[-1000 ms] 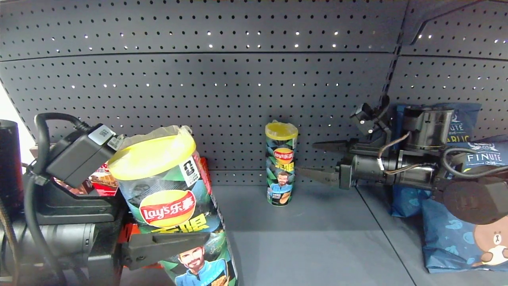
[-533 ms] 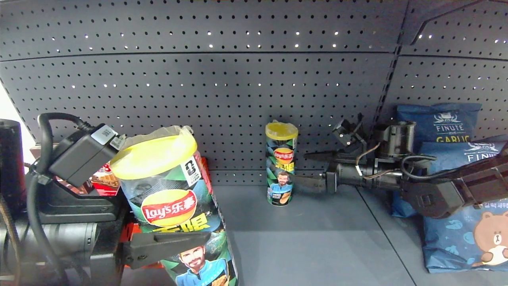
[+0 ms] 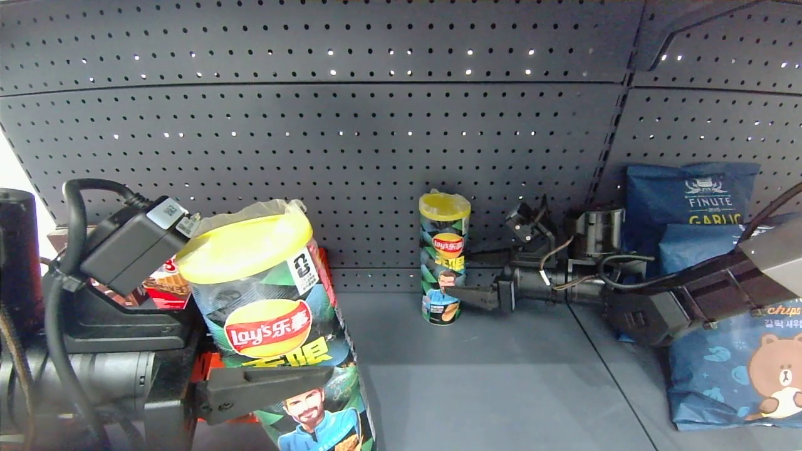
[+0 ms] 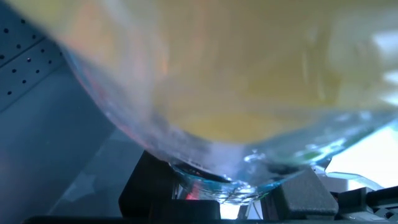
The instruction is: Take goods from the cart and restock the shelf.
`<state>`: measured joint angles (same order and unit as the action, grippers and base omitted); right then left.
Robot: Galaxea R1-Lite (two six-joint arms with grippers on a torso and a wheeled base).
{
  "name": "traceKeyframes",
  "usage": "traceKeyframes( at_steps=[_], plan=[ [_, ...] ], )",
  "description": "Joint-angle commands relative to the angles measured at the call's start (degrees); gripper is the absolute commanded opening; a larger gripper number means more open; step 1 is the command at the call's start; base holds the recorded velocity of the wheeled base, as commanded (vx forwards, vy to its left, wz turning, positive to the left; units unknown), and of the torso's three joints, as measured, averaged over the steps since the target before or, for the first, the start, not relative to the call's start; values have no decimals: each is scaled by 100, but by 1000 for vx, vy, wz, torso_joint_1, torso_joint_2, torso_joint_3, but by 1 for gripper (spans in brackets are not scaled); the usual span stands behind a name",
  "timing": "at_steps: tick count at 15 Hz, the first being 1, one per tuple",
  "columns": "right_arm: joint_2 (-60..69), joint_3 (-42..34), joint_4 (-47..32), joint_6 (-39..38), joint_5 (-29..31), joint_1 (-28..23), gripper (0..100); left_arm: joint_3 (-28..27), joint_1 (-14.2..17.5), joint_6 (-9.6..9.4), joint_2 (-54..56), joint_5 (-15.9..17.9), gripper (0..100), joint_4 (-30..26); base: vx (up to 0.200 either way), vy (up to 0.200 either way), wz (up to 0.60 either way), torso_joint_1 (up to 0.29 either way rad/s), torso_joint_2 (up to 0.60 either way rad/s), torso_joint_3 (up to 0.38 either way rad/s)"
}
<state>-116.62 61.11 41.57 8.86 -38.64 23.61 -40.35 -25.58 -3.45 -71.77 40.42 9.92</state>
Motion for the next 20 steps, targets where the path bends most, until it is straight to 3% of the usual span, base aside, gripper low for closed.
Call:
traceKeyframes(
  at_steps=[1,11,15,16,20],
  plan=[
    [-151,85,0,1,-3,12,100,1,0,2,-4,1,0,-8,0,0,0,0,0,0],
    [-810,736,9,-16,50,302,100,18,9,2,5,-17,0,-8,0,0,0,0,0,0],
    [-1012,929,18,-16,15,328,100,27,220,2,14,9,0,-8,0,0,0,0,0,0],
    [-1065,990,27,-16,50,346,0,27,220,2,14,9,0,-8,0,0,0,0,0,0],
    [-951,982,27,-25,76,398,0,36,211,2,14,9,0,-8,0,0,0,0,0,0]
  ],
)
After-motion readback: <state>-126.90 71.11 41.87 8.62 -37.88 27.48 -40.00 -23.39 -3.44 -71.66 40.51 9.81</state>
